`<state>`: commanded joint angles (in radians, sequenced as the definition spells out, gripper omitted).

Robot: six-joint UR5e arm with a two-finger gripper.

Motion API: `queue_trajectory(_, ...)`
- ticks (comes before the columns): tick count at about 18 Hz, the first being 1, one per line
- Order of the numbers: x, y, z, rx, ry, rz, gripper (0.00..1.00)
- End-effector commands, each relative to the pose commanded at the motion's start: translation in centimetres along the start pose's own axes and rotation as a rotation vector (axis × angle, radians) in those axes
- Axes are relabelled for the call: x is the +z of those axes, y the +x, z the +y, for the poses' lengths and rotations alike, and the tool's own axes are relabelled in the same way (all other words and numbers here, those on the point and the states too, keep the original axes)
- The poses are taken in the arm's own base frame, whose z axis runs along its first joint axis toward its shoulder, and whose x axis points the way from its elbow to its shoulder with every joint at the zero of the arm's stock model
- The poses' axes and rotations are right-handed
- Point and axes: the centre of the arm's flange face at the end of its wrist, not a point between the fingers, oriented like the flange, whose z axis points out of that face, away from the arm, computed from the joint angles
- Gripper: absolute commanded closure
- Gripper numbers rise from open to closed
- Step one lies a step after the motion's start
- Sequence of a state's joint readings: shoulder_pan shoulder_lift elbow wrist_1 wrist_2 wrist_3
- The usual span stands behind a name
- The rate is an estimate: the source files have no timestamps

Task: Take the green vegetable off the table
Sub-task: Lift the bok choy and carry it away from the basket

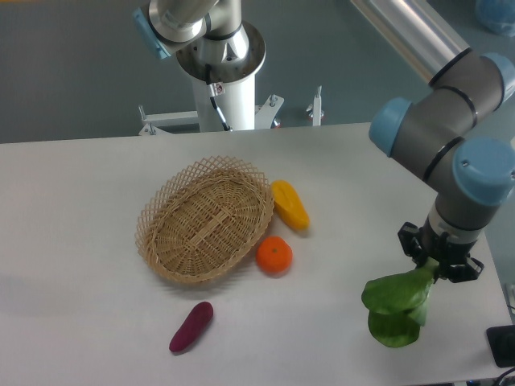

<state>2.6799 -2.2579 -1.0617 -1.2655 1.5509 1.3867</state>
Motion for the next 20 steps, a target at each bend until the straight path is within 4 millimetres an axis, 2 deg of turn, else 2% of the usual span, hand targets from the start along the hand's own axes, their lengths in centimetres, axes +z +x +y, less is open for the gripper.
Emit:
queue_trajectory(10, 0.44, 0.11, 0.09, 0.050, -0.010, 0.023, 0.70)
queue_trajectory(20, 0.61, 0.32, -0.03, 0.047, -0.018, 0.027, 0.71)
